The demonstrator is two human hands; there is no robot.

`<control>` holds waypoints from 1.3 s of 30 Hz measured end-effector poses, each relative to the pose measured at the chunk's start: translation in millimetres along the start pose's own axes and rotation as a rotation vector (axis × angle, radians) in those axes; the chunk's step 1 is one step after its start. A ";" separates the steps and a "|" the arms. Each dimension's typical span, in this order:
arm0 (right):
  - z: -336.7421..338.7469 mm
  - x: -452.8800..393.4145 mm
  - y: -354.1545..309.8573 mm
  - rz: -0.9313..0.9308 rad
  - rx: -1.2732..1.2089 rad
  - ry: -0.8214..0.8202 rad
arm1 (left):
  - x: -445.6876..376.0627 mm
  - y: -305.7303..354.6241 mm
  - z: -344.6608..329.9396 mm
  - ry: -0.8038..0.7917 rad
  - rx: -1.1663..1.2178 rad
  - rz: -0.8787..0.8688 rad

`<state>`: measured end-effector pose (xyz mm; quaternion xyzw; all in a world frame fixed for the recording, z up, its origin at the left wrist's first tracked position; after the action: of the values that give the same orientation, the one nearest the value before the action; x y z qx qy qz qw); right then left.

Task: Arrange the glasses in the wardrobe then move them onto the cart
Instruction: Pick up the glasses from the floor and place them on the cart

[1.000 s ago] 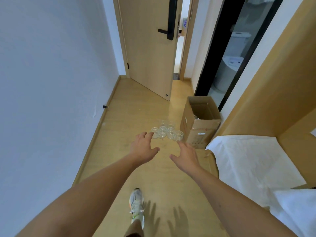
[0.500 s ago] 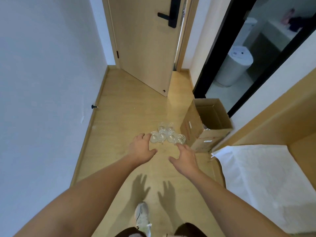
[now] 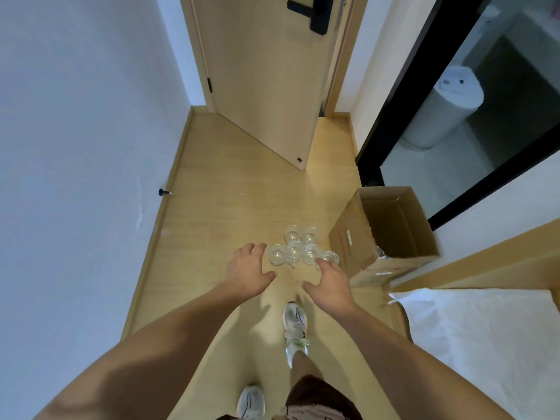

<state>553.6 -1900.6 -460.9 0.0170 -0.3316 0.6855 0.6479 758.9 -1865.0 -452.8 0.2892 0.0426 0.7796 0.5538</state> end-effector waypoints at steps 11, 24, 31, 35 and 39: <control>25.7 -161.5 10.2 0.016 0.070 -0.122 | -140.7 24.4 -5.3 -0.054 0.055 0.166; -85.1 -297.0 53.9 -0.097 0.036 -0.247 | -269.1 -22.7 -112.3 -0.120 0.096 0.234; -209.8 -363.4 117.2 -0.193 -0.051 -0.222 | -333.8 -78.9 -236.7 -0.116 0.113 0.197; -285.3 -400.5 160.1 -0.227 -0.102 -0.194 | -358.6 -113.7 -324.0 -0.144 0.120 0.182; -349.7 -437.2 200.9 -0.249 -0.108 -0.153 | -386.8 -141.1 -401.7 -0.147 0.180 0.197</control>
<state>584.9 -2105.4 -1018.5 0.0751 -0.4116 0.5780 0.7007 762.1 -2052.5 -996.5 0.3966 0.0428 0.8000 0.4481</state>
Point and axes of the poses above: each hand's wrist, its own x-axis away from the middle knuckle, its own z-axis out of the back of the hand, y = z × x, the point moved 2 cm from there along -x, towards the middle knuckle, and after that the axes turned 2 degrees about y, right-handed, at the moved point
